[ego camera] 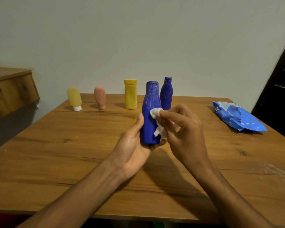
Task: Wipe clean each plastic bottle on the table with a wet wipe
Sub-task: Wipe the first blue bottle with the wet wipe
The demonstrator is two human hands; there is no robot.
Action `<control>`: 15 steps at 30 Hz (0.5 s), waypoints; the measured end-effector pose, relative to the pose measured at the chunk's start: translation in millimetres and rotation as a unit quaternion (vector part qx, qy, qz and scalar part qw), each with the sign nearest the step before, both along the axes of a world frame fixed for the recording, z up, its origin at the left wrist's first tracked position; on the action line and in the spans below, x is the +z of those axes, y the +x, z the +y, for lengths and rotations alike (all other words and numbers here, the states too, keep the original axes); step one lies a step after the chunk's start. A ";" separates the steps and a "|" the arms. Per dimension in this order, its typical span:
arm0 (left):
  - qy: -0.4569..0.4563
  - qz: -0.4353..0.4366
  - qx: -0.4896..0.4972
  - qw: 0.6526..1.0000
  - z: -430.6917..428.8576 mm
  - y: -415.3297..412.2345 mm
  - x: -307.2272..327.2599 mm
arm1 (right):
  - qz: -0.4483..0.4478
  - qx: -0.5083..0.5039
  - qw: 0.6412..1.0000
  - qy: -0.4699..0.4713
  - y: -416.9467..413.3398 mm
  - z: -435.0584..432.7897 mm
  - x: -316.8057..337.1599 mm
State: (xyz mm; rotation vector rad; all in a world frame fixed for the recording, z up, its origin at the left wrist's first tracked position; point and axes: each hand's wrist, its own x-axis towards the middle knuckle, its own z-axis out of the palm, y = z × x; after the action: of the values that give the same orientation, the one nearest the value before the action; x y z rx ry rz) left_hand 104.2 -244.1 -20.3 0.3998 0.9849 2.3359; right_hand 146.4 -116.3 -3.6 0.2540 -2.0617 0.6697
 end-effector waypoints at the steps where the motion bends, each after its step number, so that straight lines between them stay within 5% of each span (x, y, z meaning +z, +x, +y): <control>1: -0.004 0.008 -0.003 1.000 1.0 1.5 -0.7 | 0.007 -0.005 1.000 -0.013 0.0 -0.3 0.9; 15: -0.022 0.032 0.013 0.999 5.9 -4.8 -17.6 | 0.014 -0.044 0.987 0.153 0.5 -2.0 -7.4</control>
State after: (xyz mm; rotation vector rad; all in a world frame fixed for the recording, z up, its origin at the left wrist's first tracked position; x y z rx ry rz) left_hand 99.3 -238.2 -37.9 0.4505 1.0763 2.3328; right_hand 146.9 -118.3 -11.0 0.3427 -2.1318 0.2907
